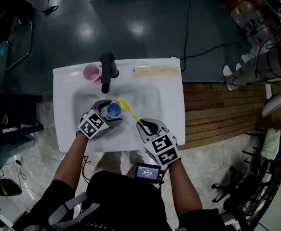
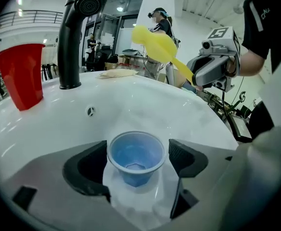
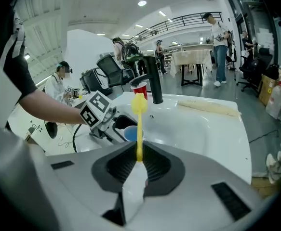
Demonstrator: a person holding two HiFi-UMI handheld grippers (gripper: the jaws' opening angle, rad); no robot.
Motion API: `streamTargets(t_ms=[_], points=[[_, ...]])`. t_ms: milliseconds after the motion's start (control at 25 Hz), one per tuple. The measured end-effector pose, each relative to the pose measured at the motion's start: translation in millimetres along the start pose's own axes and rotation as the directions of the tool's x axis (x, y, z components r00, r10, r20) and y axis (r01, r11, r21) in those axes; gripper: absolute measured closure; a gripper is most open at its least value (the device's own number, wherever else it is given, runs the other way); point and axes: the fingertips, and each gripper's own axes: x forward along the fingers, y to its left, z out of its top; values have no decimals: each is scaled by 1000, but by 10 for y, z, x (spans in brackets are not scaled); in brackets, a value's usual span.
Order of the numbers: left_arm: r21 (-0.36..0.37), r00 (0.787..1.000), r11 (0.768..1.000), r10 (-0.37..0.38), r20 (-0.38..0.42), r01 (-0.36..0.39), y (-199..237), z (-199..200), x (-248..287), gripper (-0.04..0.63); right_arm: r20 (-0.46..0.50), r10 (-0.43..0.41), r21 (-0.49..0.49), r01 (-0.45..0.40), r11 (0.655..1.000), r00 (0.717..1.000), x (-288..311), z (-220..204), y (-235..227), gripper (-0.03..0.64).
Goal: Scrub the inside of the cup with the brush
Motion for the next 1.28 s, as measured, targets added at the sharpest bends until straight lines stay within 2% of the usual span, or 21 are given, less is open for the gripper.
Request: streamTargets(t_ms=[160,240,560,720,920,1080,1280], points=[[2,1000,1000,-11,1,11,-2,-4,18,204,-5,-3,7,3,1000,1000,4,-25,-6,575],[-2,1000,1000,-13,4,13,3,-3,23,227,-7,-5,9,5,1000,1000,5,-31,-12,575],[-3,999,1000,-5,34,5,13,69,-1,229,-26,-10,-4,10,1000,1000,-13,-93,-61,575],[24,999,1000,5,50,-6,-31,178,-107,229,-52,-11,-59,8,998,999,-55,-110,-86,575],[100,998,994,27,49,-32,-123,340,-314,229,-104,-9,-182,-10,983,995,-169,-113,-102,575],[170,998,984,55,41,-62,-164,493,-488,229,-151,-2,-335,-50,941,989,-211,-37,-71,575],[231,997,970,75,12,-76,-311,629,-685,229,-239,-35,-543,-104,834,970,-324,74,7,575]])
